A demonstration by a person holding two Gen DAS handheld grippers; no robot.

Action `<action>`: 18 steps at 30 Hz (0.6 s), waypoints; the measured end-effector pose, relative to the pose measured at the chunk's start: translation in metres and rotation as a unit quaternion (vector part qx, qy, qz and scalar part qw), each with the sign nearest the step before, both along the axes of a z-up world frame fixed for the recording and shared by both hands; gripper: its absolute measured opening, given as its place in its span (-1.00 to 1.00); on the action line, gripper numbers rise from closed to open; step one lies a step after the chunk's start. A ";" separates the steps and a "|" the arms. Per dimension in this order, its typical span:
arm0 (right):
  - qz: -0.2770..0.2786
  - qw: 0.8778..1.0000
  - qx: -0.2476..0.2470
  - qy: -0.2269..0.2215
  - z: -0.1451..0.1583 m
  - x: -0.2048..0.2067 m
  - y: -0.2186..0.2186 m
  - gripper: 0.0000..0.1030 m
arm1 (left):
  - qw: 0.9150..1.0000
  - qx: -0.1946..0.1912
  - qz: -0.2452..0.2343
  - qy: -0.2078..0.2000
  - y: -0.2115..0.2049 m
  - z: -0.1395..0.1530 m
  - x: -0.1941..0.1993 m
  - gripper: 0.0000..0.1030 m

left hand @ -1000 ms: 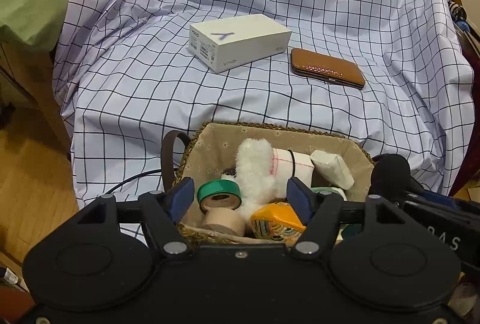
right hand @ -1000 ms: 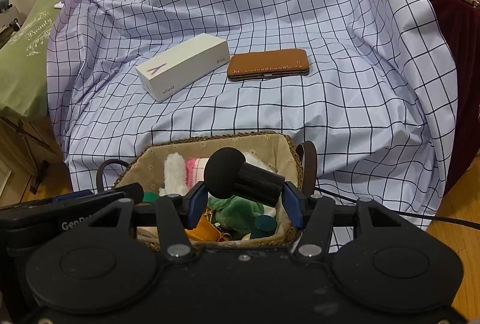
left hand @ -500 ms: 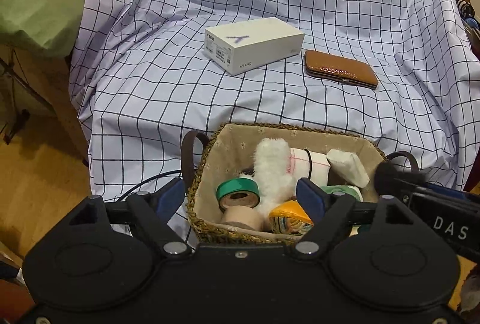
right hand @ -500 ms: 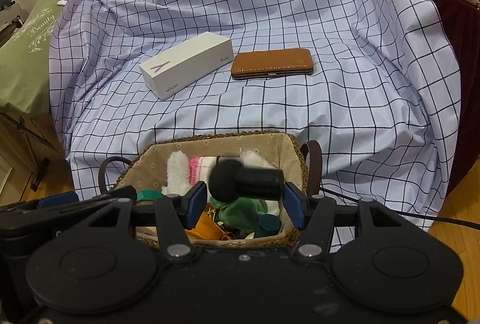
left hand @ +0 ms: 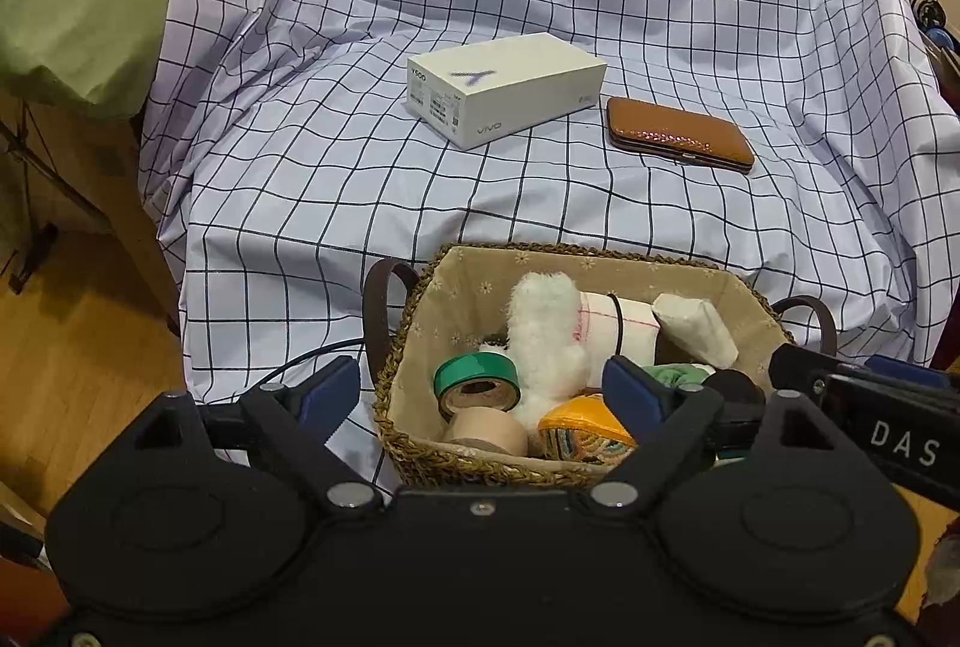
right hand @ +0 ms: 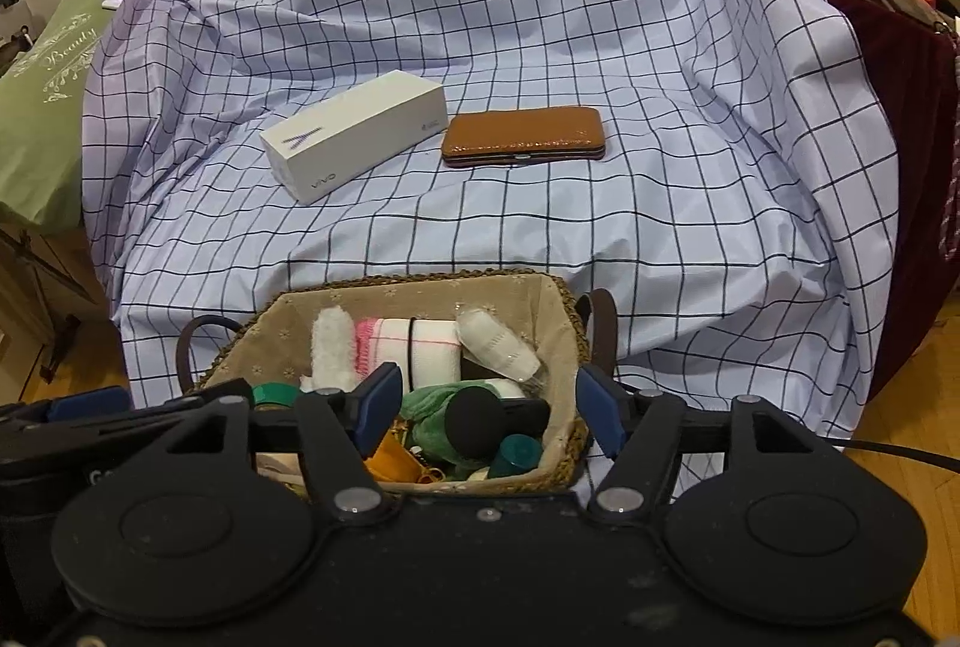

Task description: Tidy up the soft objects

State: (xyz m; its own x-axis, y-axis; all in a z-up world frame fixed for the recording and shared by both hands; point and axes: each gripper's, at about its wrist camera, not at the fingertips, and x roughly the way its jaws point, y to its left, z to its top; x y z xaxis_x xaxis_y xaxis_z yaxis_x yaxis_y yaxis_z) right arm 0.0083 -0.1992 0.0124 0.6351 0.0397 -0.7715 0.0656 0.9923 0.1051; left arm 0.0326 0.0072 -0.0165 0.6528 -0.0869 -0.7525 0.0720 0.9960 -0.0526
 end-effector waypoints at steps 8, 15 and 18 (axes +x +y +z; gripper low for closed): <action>-0.011 1.000 -0.016 0.006 -0.002 -0.001 -0.001 0.39 | 1.000 0.012 -0.006 -0.004 -0.001 0.001 -0.002 0.72; -0.022 0.999 -0.021 0.012 -0.004 -0.002 -0.003 0.44 | 1.000 0.017 -0.001 -0.006 0.001 0.003 -0.003 0.82; -0.027 0.999 -0.022 0.016 -0.005 -0.002 -0.005 0.46 | 1.000 0.019 0.000 -0.004 0.001 0.002 -0.003 0.85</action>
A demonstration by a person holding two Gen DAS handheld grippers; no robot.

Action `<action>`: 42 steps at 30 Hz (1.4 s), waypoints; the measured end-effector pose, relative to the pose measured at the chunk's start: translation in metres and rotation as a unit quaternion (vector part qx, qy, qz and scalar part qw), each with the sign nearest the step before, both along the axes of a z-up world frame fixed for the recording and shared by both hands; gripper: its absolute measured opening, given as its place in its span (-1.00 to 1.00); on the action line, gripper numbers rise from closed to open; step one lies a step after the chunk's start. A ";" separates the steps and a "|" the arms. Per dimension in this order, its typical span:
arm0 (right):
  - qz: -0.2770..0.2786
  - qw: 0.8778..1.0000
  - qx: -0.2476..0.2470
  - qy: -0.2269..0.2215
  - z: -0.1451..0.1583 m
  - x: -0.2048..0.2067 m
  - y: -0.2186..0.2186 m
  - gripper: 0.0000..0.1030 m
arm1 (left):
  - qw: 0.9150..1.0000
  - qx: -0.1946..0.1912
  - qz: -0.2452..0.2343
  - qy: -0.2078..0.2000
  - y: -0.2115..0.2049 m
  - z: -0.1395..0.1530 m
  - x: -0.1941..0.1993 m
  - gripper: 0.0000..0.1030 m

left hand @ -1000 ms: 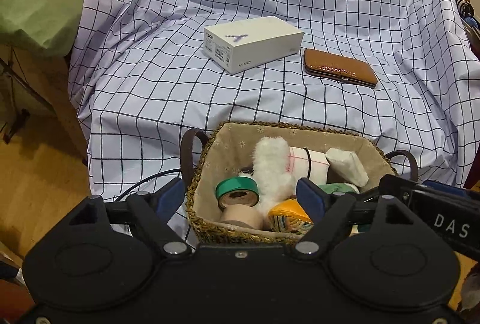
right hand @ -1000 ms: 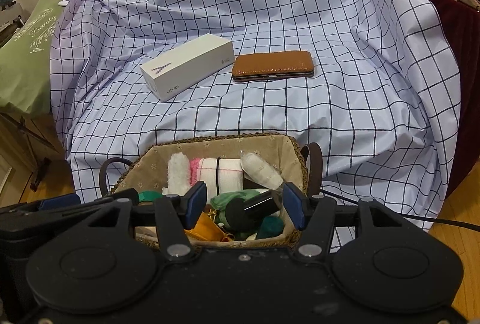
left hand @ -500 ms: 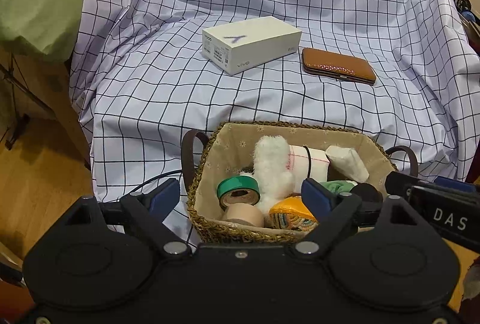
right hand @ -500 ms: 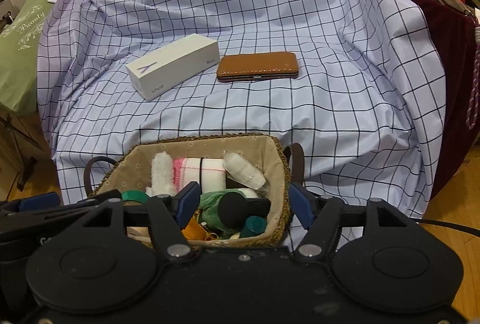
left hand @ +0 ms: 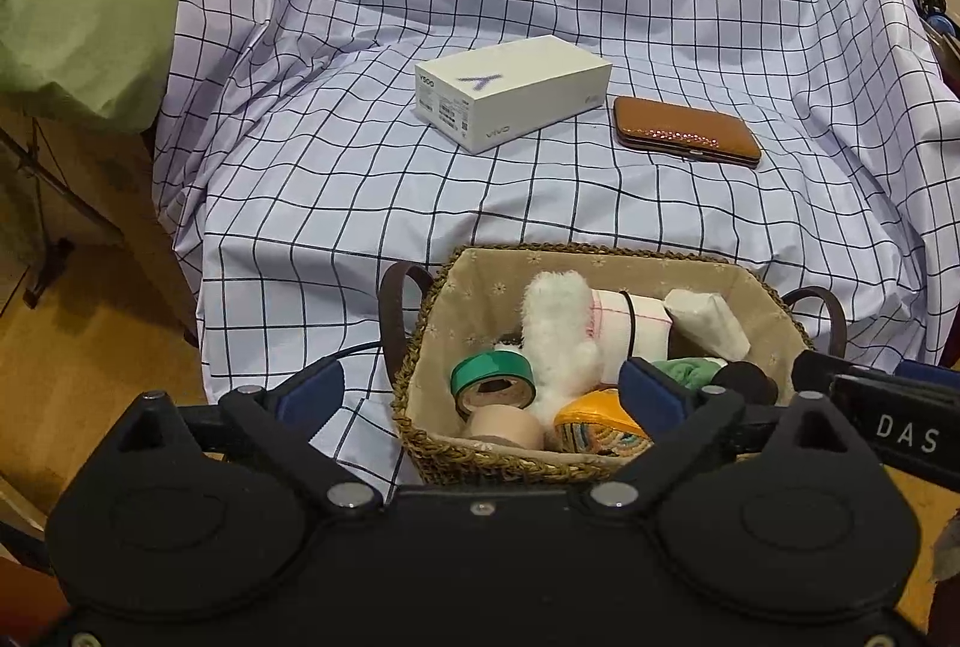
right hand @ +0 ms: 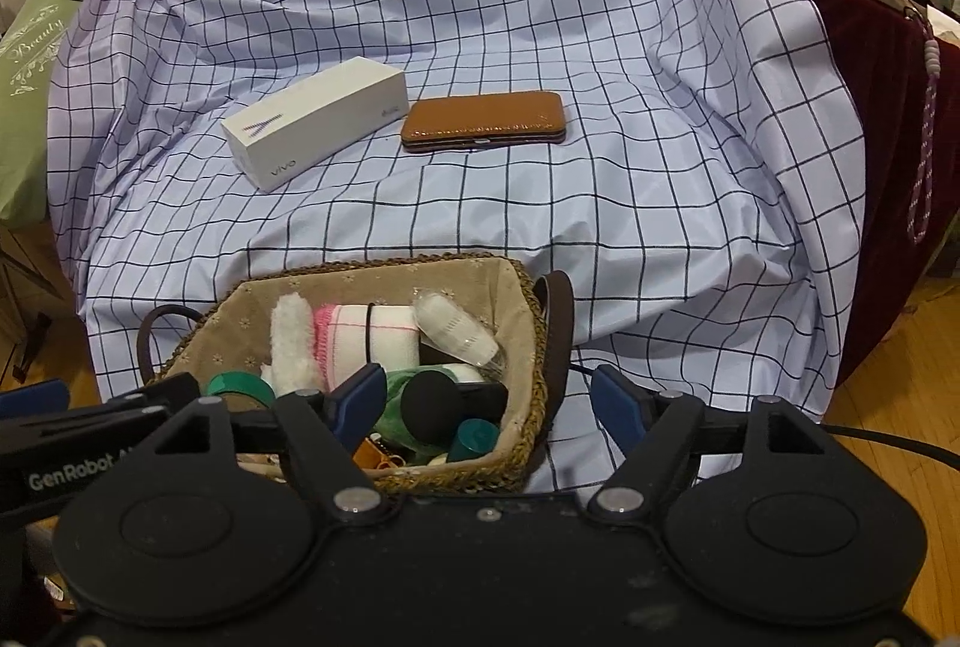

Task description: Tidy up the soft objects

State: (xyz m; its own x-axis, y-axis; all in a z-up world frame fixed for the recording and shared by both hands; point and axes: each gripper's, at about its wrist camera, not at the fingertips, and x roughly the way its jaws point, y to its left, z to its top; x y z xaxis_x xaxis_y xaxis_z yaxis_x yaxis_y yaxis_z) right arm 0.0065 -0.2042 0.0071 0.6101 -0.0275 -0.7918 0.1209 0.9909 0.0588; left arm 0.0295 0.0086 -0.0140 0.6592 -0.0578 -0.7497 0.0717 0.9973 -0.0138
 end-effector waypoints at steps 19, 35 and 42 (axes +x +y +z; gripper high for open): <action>-0.004 1.000 -0.003 0.006 -0.002 0.001 -0.001 0.51 | 1.000 0.007 -0.002 0.002 -0.001 0.000 0.001 0.86; -0.004 1.000 -0.002 0.009 -0.003 0.000 -0.001 0.51 | 1.000 0.007 -0.001 0.003 0.000 0.000 0.000 0.86; -0.004 1.000 -0.002 0.010 -0.005 0.000 0.000 0.52 | 1.000 0.006 0.002 0.004 0.002 -0.002 0.000 0.86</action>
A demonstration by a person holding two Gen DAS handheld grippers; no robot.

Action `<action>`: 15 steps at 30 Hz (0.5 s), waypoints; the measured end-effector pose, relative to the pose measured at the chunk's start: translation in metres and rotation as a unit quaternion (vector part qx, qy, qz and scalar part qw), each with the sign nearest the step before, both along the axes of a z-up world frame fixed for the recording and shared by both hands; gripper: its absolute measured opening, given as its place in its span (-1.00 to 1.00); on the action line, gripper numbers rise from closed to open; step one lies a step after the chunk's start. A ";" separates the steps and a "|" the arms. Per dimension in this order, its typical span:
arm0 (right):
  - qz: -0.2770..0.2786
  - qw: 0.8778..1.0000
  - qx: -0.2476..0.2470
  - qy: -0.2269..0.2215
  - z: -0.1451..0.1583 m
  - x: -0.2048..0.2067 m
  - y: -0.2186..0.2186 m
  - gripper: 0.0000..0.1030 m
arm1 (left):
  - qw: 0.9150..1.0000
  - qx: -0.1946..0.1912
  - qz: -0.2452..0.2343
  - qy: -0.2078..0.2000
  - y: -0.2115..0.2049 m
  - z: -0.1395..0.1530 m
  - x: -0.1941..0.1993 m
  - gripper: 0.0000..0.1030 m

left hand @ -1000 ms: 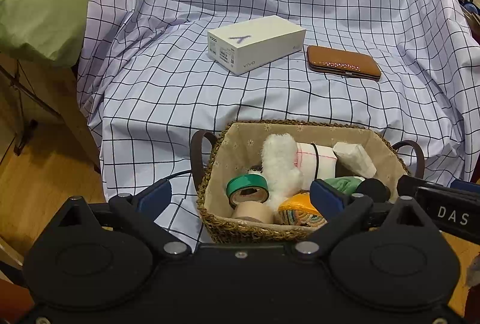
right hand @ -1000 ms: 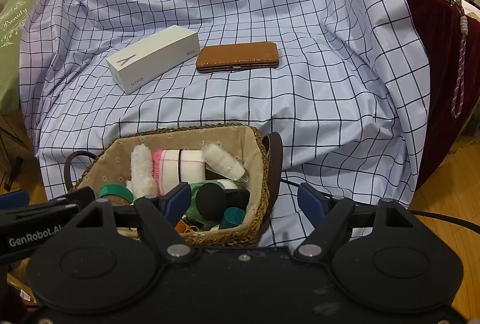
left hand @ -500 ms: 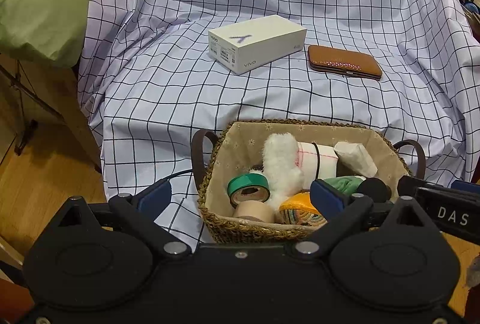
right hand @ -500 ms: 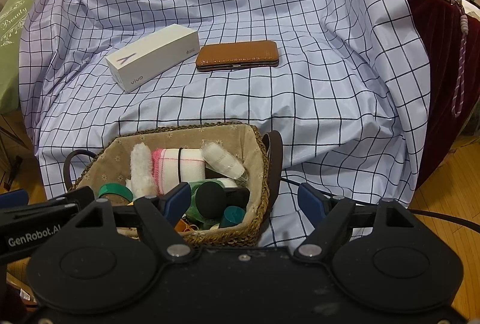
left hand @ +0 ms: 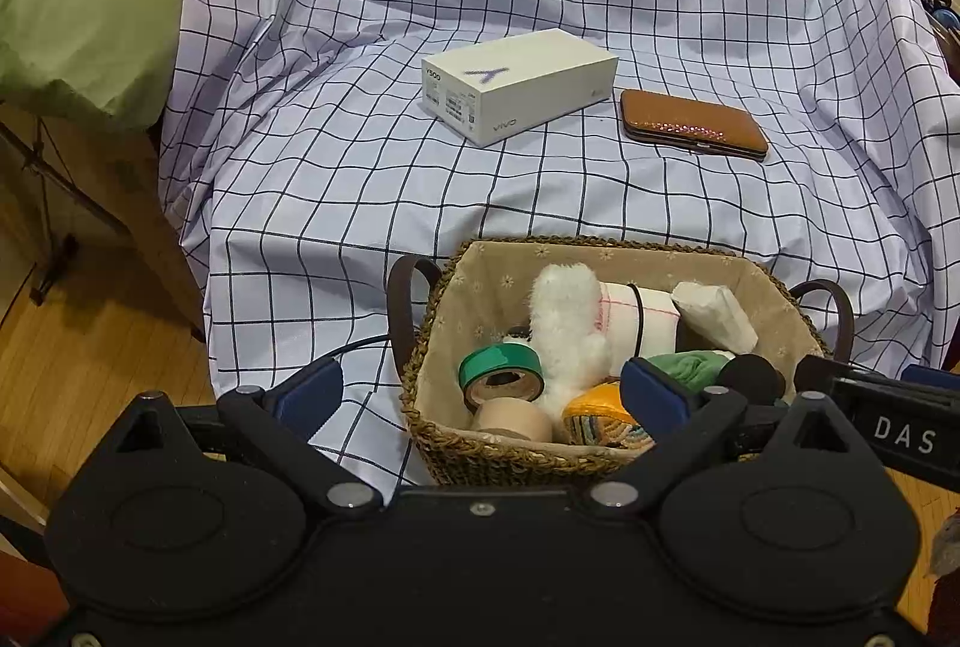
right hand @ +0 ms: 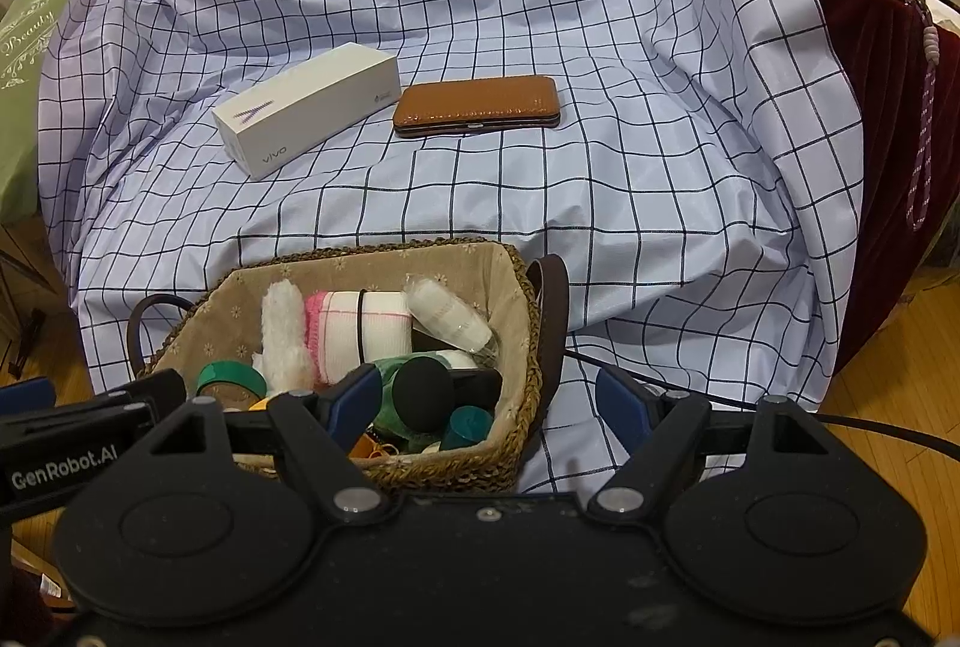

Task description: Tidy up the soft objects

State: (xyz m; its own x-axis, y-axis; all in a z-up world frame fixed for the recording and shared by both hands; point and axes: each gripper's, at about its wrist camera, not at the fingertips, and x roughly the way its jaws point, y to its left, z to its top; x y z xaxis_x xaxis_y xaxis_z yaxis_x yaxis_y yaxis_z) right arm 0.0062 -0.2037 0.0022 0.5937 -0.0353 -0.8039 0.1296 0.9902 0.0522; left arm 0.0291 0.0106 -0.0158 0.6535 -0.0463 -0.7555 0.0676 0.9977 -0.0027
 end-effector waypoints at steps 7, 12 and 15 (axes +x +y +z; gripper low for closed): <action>0.000 1.000 0.000 0.000 0.000 0.000 0.000 0.52 | 1.000 0.000 0.000 0.000 0.000 0.000 0.000 0.86; 0.000 1.000 0.000 0.001 0.000 0.000 0.000 0.52 | 1.000 0.001 0.000 0.001 0.000 0.000 0.000 0.86; 0.000 1.000 0.000 0.001 0.000 0.000 0.000 0.52 | 1.000 0.002 0.001 0.000 0.000 0.000 0.000 0.86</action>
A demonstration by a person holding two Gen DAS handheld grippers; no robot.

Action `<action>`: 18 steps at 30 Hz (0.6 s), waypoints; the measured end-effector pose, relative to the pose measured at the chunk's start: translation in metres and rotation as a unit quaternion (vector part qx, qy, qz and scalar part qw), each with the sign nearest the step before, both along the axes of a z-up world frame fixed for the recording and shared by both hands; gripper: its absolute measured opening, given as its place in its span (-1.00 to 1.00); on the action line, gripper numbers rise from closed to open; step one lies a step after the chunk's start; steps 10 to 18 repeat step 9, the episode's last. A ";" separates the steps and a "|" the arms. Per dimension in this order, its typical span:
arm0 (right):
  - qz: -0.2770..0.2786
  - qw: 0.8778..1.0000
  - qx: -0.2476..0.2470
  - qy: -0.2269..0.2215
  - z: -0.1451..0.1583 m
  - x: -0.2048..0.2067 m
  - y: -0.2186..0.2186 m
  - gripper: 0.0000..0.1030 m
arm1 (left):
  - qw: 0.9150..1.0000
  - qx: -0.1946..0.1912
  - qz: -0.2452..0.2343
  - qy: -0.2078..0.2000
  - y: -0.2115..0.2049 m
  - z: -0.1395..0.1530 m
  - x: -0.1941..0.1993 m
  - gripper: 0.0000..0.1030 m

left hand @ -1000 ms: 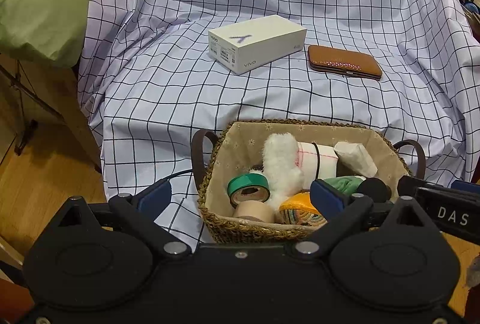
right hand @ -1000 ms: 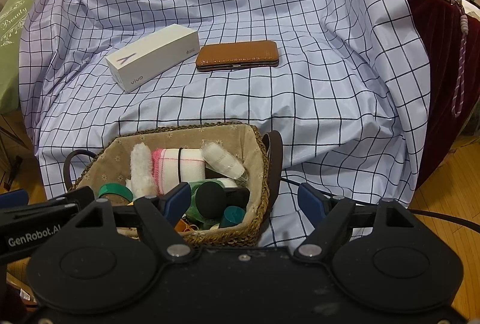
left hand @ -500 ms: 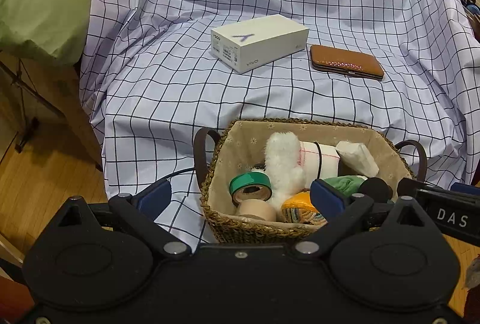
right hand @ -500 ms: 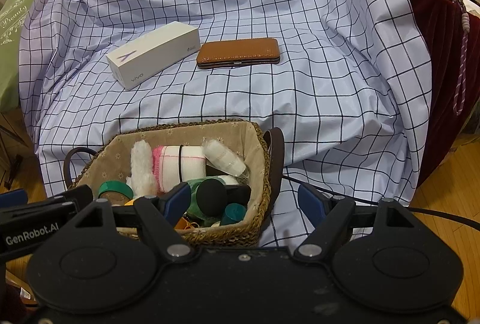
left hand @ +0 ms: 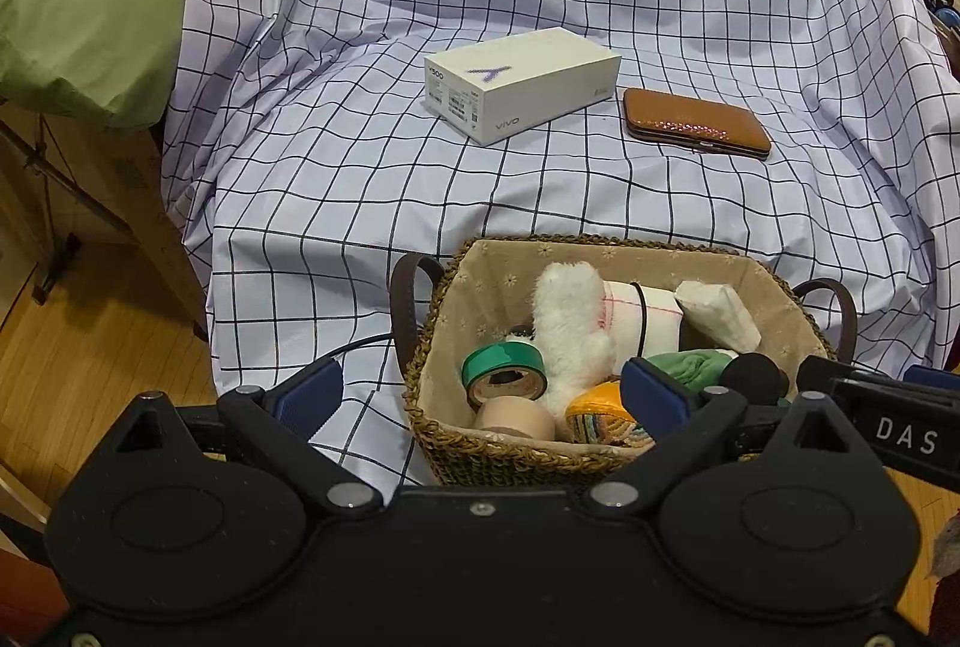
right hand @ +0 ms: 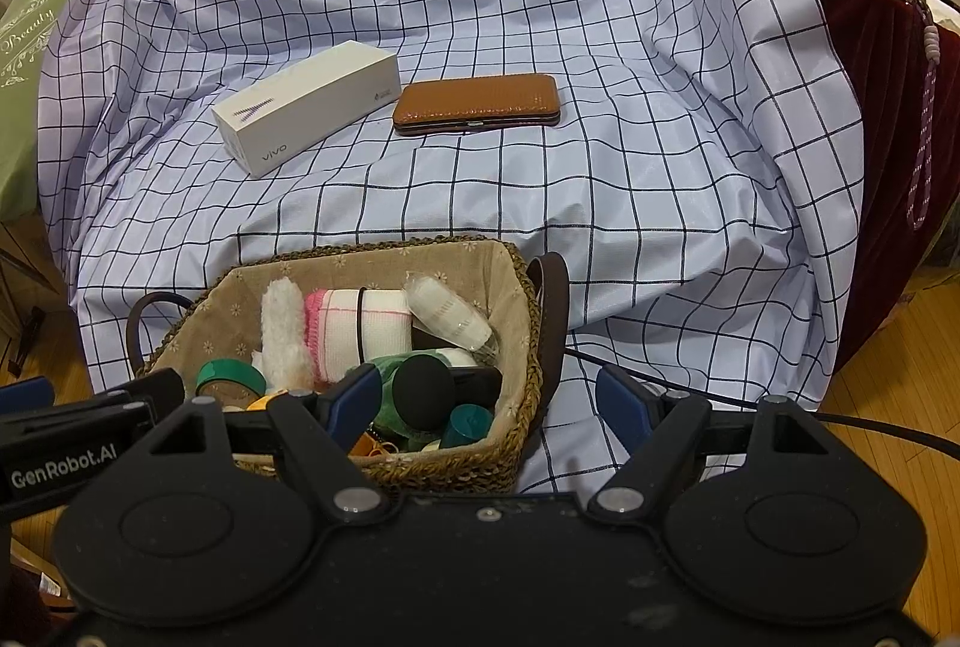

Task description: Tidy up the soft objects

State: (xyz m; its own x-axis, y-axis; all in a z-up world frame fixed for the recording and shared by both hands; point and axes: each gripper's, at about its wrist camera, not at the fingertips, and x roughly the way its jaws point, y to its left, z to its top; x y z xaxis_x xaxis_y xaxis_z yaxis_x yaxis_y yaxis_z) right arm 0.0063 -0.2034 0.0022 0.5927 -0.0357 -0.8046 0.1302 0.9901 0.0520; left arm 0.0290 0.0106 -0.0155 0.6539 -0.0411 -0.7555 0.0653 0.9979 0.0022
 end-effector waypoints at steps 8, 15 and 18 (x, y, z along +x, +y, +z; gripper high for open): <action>0.000 1.000 0.000 0.000 -0.001 -0.001 0.001 0.52 | 1.000 0.008 0.001 -0.004 -0.001 0.000 -0.001 0.87; 0.000 1.000 0.000 0.000 -0.001 -0.001 0.001 0.52 | 1.000 0.008 0.000 -0.004 -0.001 0.001 0.000 0.87; 0.000 1.000 0.000 0.000 -0.001 -0.001 0.001 0.52 | 1.000 0.008 0.000 -0.004 -0.001 0.001 0.000 0.87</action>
